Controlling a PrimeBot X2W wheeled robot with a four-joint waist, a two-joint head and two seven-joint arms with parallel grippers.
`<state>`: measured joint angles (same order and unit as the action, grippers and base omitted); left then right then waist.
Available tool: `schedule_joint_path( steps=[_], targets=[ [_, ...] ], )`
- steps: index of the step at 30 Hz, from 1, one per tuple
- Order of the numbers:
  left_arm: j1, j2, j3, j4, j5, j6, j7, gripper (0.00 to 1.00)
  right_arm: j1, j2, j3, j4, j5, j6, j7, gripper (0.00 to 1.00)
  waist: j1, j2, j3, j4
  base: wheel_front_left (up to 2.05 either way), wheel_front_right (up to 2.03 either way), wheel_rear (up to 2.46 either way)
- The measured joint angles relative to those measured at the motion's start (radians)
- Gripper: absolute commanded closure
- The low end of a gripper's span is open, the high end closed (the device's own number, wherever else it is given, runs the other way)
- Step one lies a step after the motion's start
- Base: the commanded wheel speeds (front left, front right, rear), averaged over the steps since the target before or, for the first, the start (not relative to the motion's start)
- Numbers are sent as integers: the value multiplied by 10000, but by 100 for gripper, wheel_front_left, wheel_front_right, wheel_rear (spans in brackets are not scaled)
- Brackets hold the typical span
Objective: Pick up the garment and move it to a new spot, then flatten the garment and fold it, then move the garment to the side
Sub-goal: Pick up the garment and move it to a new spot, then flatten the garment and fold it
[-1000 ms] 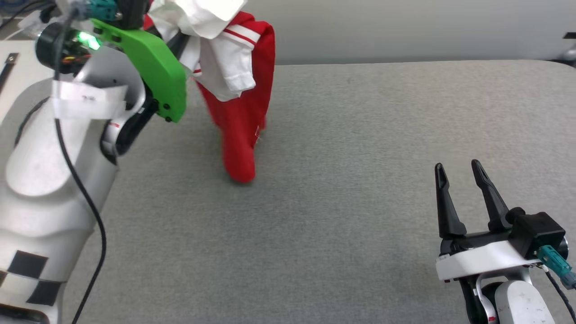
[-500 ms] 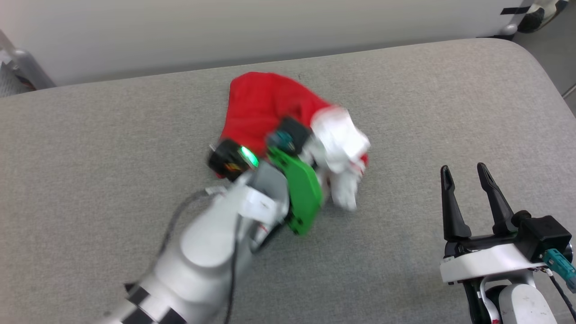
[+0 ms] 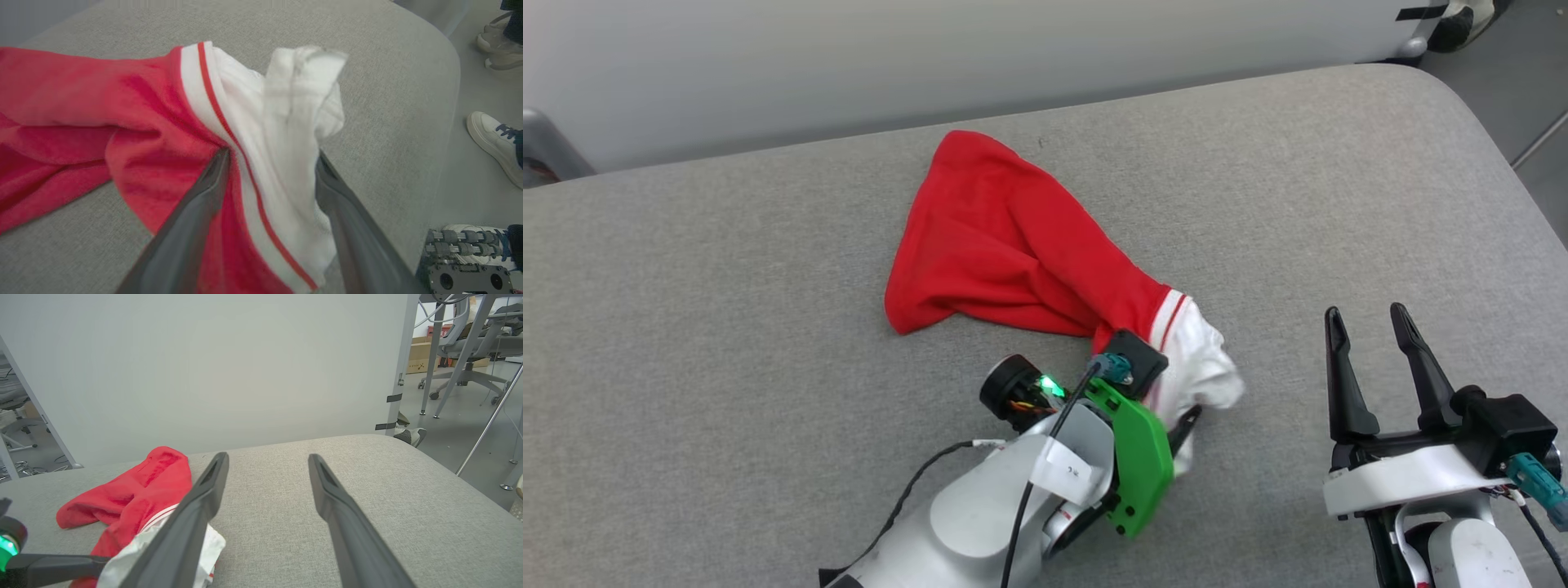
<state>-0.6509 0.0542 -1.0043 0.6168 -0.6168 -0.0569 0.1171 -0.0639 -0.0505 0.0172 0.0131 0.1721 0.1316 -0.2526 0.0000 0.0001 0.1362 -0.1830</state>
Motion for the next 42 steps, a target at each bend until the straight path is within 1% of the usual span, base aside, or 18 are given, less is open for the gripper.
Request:
schedule_joint_path(
  steps=[5, 8, 12, 14, 15, 17, 22, 25, 26, 27, 31, 33, 37, 40, 42],
  targets=[
    [-84, -12, -236, -619, -765, 121, -612, 0, 57, 8, -102, 263, -19, 0, 0, 0, 0, 0, -233, 321, 0, 0, 0],
    [-287, -23, -121, -947, -1177, 324, -1154, 0, 144, 8, -222, 357, -38, 0, 0, 0, 0, 0, -388, 580, 0, 0, 0],
    [-877, -27, 372, -1083, -1271, 665, -1975, 0, 241, 6, -305, 481, -107, 0, 0, 0, 0, 0, -566, 1006, 0, 0, 0],
    [-1055, 111, 667, -1076, -1266, 803, -2380, 0, 251, 12, -307, 516, -111, 0, 0, 0, 0, 0, -646, 1229, 0, 0, 0],
    [-1090, 224, 759, -1076, -1244, 828, -2539, 0, 260, 13, -314, 531, -121, 0, 2, 0, 0, 0, -676, 1319, 0, 0, 0],
    [-1074, 639, 1003, -1078, -1223, 884, -2951, 0, 310, 12, -362, 556, -140, 0, 2, 0, 0, 0, -749, 1526, 0, 0, 0],
    [-504, 1956, 1664, -1402, -1041, 1070, -3616, 0, 521, 13, -441, 568, -146, 0, 19, 0, 0, -1, -933, 1904, 0, 0, 0],
    [447, 2499, 2226, -2021, -905, 1200, -3726, 0, 665, 17, -491, 558, -159, 0, 33, 0, 0, 0, -1042, 2075, 0, 0, 0],
    [782, 2627, 2493, -2359, -767, 1252, -3728, 0, 698, 15, -506, 550, -173, 0, 36, 0, 0, -1, -1067, 2119, 0, 0, 0],
    [1289, 2706, 2966, -2880, -477, 1327, -3730, 0, 737, 15, -520, 533, -186, 0, 65, 0, 0, 0, -1098, 2177, 0, 0, 0],
    [3111, 2721, 4362, -4328, 441, 1371, -3730, 0, 891, 17, -541, 483, -186, 0, 142, 0, 0, -1, -1192, 2290, 0, 0, 0],
    [3911, 2546, 5018, -4842, 796, 1333, -3731, 0, 963, 15, -558, 466, -186, 0, 155, 0, 0, 0, -1227, 2324, 0, 0, 0],
    [5081, 2056, 6004, -5492, 1718, 915, -3730, 0, 1108, 17, -612, 435, -192, 0, 230, 0, 0, 0, -1269, 2380, 0, 0, 0],
    [5613, 1693, 6297, -5450, 2305, 550, -3730, 0, 1163, 13, -629, 433, -196, 0, 257, 0, 0, 0, -1285, 2391, 0, 0, 0],
    [5846, 1388, 6606, -5411, 2493, 357, -3730, 0, 1198, 15, -621, 433, -196, 0, 284, 0, 0, -1, -1296, 2384, 0, 0, 0]
  ],
)
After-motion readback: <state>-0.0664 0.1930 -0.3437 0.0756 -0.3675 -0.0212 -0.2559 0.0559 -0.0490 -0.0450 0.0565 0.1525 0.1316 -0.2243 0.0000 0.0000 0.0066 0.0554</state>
